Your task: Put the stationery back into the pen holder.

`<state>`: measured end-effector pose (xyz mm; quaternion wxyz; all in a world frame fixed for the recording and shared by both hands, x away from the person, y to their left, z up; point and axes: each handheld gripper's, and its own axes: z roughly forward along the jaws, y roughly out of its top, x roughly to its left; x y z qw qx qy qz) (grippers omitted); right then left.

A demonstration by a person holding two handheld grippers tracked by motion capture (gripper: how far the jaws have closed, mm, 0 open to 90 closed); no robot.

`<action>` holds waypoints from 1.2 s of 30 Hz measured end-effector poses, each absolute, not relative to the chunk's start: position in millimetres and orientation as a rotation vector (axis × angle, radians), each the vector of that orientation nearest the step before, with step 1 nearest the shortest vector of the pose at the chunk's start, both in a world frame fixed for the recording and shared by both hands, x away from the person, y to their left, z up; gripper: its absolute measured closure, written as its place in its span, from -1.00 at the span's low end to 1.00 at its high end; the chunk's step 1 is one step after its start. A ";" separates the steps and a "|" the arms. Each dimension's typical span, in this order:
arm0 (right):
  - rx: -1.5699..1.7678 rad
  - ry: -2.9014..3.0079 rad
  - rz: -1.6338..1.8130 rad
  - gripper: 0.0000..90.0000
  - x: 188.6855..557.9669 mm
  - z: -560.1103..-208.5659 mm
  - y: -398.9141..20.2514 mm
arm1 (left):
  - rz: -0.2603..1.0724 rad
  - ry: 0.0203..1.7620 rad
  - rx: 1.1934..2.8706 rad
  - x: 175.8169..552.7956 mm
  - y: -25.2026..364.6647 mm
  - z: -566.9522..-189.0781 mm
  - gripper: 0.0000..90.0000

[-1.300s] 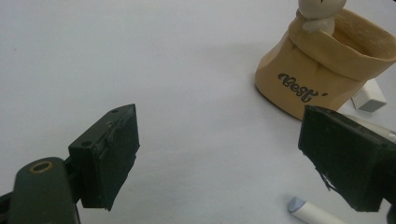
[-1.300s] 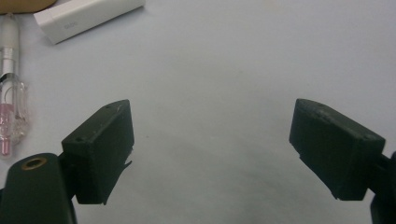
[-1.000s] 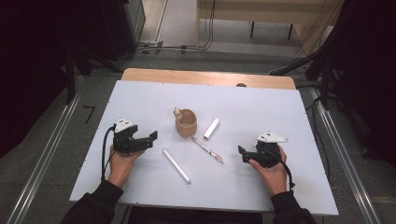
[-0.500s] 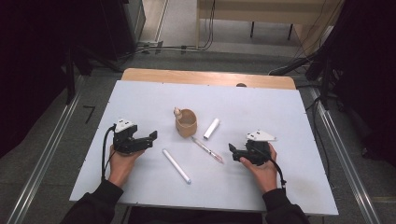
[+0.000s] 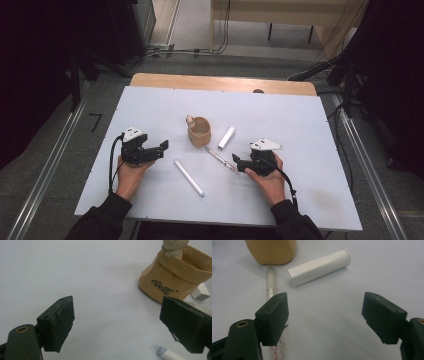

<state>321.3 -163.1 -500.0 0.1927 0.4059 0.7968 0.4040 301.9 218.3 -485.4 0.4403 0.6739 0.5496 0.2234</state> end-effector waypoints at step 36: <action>1.042 2.412 1.184 0.00 324.1 -503.9 -122.7 | 0.547 1.363 1.678 302.4 217.8 -486.1 -0.70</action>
